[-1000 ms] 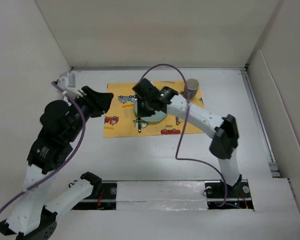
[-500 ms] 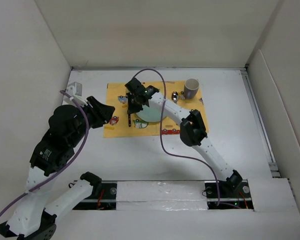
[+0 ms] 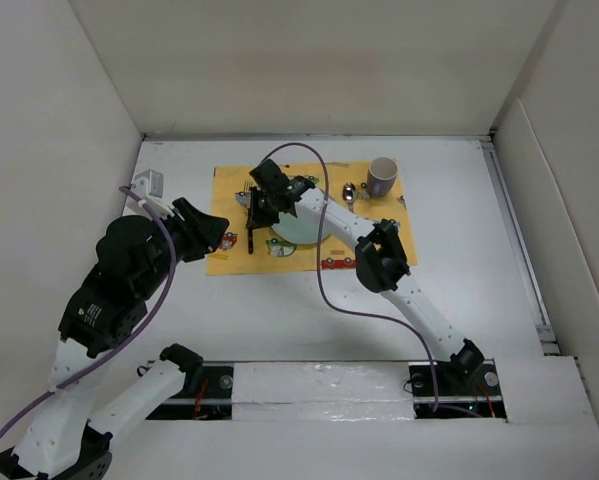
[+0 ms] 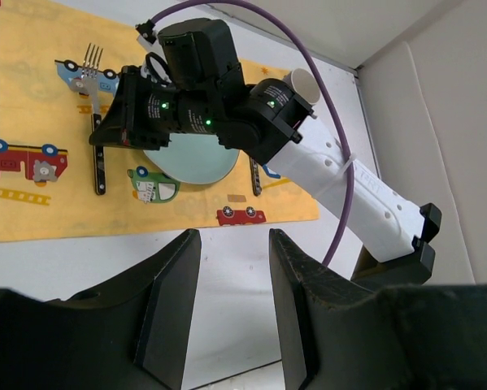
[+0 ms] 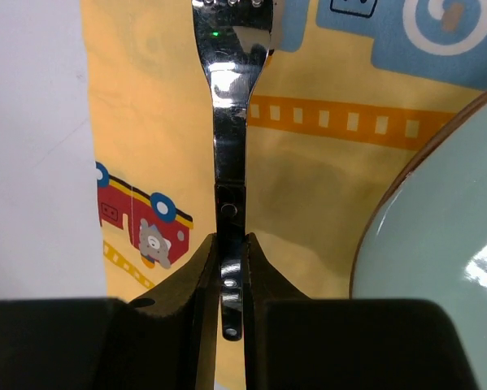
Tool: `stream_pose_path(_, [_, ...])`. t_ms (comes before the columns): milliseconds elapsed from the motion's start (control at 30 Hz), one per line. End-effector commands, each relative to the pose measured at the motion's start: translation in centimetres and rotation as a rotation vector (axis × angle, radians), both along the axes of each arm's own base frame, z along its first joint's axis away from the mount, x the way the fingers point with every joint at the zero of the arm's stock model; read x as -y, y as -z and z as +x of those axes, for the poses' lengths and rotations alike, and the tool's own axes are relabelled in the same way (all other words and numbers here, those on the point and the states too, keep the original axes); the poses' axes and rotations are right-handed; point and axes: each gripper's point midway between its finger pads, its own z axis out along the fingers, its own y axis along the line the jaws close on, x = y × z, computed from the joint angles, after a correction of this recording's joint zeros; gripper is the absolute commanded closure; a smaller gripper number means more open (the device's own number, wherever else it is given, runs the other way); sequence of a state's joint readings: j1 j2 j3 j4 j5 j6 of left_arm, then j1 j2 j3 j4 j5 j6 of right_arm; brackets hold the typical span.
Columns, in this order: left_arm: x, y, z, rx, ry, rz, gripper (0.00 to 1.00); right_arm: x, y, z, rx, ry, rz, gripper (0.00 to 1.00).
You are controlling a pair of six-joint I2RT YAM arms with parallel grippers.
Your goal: Set the dinner table for one person
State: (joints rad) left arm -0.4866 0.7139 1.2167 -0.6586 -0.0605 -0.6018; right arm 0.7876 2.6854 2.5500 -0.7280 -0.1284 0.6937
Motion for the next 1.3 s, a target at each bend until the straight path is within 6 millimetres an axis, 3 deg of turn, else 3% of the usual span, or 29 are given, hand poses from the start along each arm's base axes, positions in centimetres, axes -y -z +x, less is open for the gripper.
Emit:
stream_pose_path(0, [0.2, -0.2, 0.4, 0.018, 0.005, -0.006, 0.64, -1.5, -1.4, 0.4, 0.036, -0.006, 0.063, 0.93])
stream_pose_path(133, [0.3, -0.1, 0.5, 0.018, 0.007, -0.007, 0.64, -1.8, -2.3, 0.4, 0.04, -0.009, 0.09, 0.78])
stream_pose_path(267, [0.3, -0.4, 0.9, 0.026, -0.004, -0.002, 0.63, -1.8, -6.2, 0.3, 0.076, -0.013, 0.137, 0.63])
stream_pose_path(300, [0.3, -0.6, 1.1, 0.032, -0.008, -0.002, 0.63, -1.9, -7.7, 0.2, 0.094, -0.016, 0.158, 0.6])
stream_pose_path(333, [0.2, -0.7, 1.4, 0.038, -0.016, 0.01, 0.61, -1.7, -11.0, 0.0, 0.13, -0.022, 0.197, 0.53])
stream_pose_path(400, [0.3, -1.4, 1.8, 0.057, -0.02, 0.003, 0.6, -0.8, -12.9, -0.2, 0.146, -0.022, 0.216, 0.45])
stream_pose_path(433, [0.5, -1.5, 2.2, 0.061, -0.017, 0.006, 0.58, -0.3, -16.1, -0.8, 0.181, -0.032, 0.247, 0.42])
stream_pose_path(500, [0.8, -2.5, 2.7, 0.096, -0.011, -0.005, 0.53, 1.3, -18.5, -1.1, 0.202, -0.041, 0.262, 0.4])
stream_pose_path(533, [1.2, -2.6, 3.1, 0.098, -0.001, -0.004, 0.48, 2.0, -19.9, -1.7, 0.228, -0.066, 0.256, 0.48])
stream_pose_path(567, [1.4, -3.6, 3.4, 0.128, 0.004, -0.007, 0.45, 3.1, -23.8, -2.9, 0.292, -0.093, 0.284, 0.02])
stream_pose_path(600, [1.7, -3.9, 3.6, 0.131, 0.013, -0.007, 0.42, 4.2, -24.0, -3.6, 0.305, -0.103, 0.252, 0.0])
stream_pose_path(633, [2.1, -4.0, 4.4, 0.128, 0.017, -0.003, 0.37, 5.4, -24.9, -4.1, 0.342, -0.112, 0.224, 0.0])
stream_pose_path(667, [2.3, -5.2, 4.7, 0.154, 0.019, -0.012, 0.36, 7.8, -29.1, -5.2, 0.409, -0.09, 0.244, 0.0])
stream_pose_path(700, [2.8, -5.7, 5.0, 0.162, 0.033, -0.02, 0.35, 10.1, -30.3, -5.4, 0.438, -0.036, 0.219, 0.0])
stream_pose_path(733, [3.3, -5.7, 5.8, 0.16, 0.041, -0.015, 0.33, 12.0, -29.0, -6.1, 0.419, -0.012, 0.176, 0.0])
stream_pose_path(767, [3.4, -7.5, 5.9, 0.202, 0.042, -0.031, 0.32, 14.0, -29.9, -6.5, 0.448, 0.025, 0.168, 0.0])
stream_pose_path(800, [3.3, -8.1, 6.3, 0.216, 0.034, -0.025, 0.31, 18.2, -35.6, -8.0, 0.585, 0.125, 0.225, 0.0])
stream_pose_path(833, [3.4, -8.4, 7.0, 0.217, 0.024, -0.016, 0.31, 21.2, -33.3, -7.9, 0.573, 0.192, 0.182, 0.0])
stream_pose_path(867, [3.1, -10.3, 7.0, 0.256, 0.007, -0.024, 0.31, 23.8, -34.7, -8.6, 0.624, 0.255, 0.203, 0.0])
stream_pose_path(900, [2.5, -10.9, 7.3, 0.276, -0.023, -0.001, 0.31, 28.6, -39.9, -11.5, 0.764, 0.363, 0.297, 0.0])
stream_pose_path(933, [2.2, -11.3, 7.7, 0.284, -0.043, 0.01, 0.3, 32.4, -40.7, -12.0, 0.801, 0.481, 0.31, 0.0])
stream_pose_path(967, [1.6, -12.8, 7.6, 0.313, -0.068, 0.007, 0.3, 34.9, -39.0, -12.4, 0.798, 0.56, 0.28, 0.0])
stream_pose_path(1000, [1.2, -13.2, 7.7, 0.323, -0.091, 0.011, 0.29, 37.8, -39.3, -13.3, 0.837, 0.658, 0.264, 0.0])
stream_pose_path(1033, [1.0, -13.6, 7.6, 0.331, -0.101, 0.01, 0.29, 40.4, -40.5, -15.5, 0.89, 0.715, 0.284, 0.0])
stream_pose_path(1067, [0.9, -13.5, 7.7, 0.334, -0.106, 0.009, 0.29, 42.5, -39.4, -15.4, 0.892, 0.779, 0.23, 0.0])
stream_pose_path(1133, [1.1, -12.6, 7.7, 0.318, -0.101, -0.003, 0.29, 43.9, -37.5, -15.7, 0.851, 0.802, 0.162, 0.0])
stream_pose_path(1167, [1.4, -10.9, 8.0, 0.284, -0.098, 0.002, 0.3, 44.6, -36.4, -15.2, 0.827, 0.818, 0.127, 0.0])
stream_pose_path(1267, [2.3, -8.3, 8.2, 0.231, -0.069, -0.023, 0.27, 43.4, -32.5, -13.7, 0.697, 0.729, 0.088, 0.0])
